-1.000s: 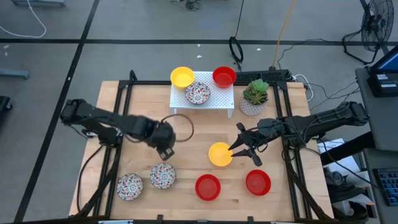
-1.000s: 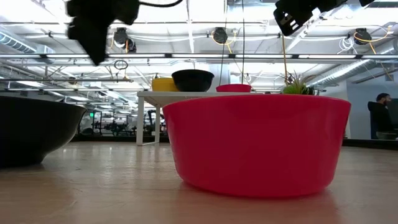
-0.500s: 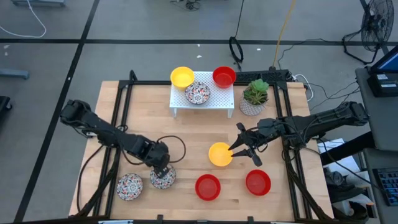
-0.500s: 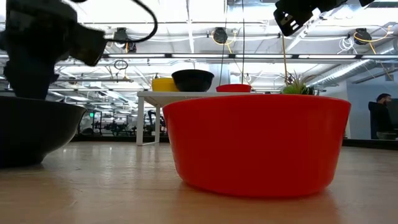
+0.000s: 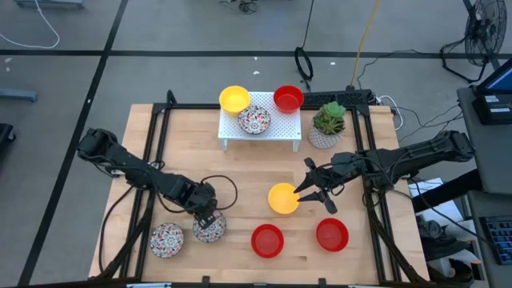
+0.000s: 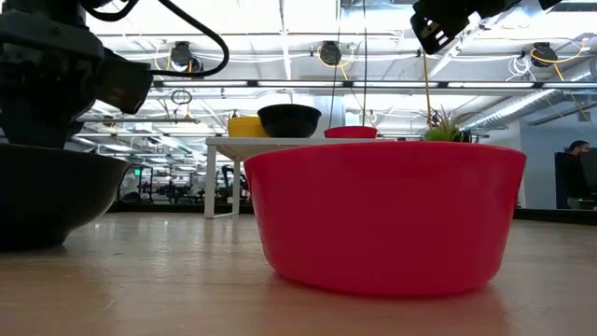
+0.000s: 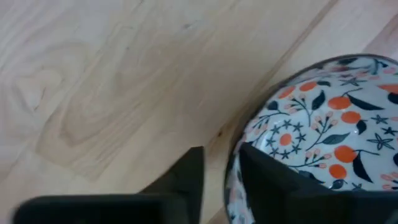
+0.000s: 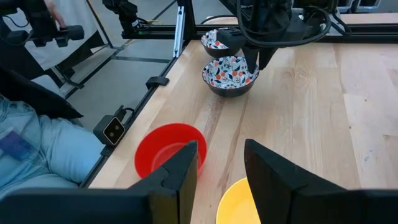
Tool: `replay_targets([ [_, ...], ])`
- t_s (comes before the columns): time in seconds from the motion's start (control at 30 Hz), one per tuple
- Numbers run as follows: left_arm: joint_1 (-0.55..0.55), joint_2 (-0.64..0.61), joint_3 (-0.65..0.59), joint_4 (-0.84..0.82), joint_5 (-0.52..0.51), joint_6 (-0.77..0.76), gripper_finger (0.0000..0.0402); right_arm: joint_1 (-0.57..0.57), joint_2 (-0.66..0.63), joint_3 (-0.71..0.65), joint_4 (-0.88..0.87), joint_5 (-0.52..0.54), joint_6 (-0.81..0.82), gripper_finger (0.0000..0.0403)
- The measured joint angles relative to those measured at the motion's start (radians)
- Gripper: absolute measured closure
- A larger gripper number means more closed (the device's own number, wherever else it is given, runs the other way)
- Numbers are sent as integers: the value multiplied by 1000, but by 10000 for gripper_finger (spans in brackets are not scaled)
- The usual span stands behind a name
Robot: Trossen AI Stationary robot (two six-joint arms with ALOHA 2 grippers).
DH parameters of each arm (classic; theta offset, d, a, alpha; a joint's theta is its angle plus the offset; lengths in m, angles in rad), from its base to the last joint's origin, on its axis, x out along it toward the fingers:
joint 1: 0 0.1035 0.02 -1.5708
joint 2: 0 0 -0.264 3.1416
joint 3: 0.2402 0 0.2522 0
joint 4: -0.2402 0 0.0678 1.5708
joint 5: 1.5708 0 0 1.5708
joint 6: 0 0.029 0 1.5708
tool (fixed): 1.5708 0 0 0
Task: Pick & Place Mini bowls
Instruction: Stack the white patterned bowl on the white patterned bowl on the shelf
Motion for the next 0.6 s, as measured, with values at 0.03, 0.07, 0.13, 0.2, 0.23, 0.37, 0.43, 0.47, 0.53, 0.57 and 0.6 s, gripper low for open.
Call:
replay_targets([
  [0.03, 2, 2, 0, 0, 2, 7, 320, 0, 0, 0, 0, 0, 0, 280],
  [0.07, 4, 2, 0, 1, 4, 9, 339, 0, 0, 0, 0, 0, 0, 280],
  [0.13, 10, 1, 0, 8, 13, 12, 373, 0, 0, 0, 0, 0, 0, 280],
  [0.2, 19, -3, 4, 37, 37, 12, 388, 0, 0, 0, 0, 0, 0, 280],
  [0.23, 23, -3, 4, 50, 41, 16, 388, 0, 0, 0, 3, 0, 0, 280],
  [0.37, 34, -3, 4, 123, 22, 74, 379, 0, 0, 0, 9, 0, -3, 280],
  [0.43, 45, -3, 15, 140, 23, 111, 383, 0, 0, 0, 8, 0, -3, 280],
  [0.47, 52, -3, 25, 145, 24, 132, 387, 0, 0, 0, 8, 0, -3, 280],
  [0.53, 76, -4, 41, 150, 24, 172, 393, 0, 0, 0, 8, 1, -3, 280],
  [0.57, 90, -4, 49, 146, 24, 191, 393, 0, 0, 0, 8, 2, -3, 280],
  [0.6, 104, -6, 58, 140, 23, 215, 391, 0, 0, 0, 8, 2, -4, 280],
])
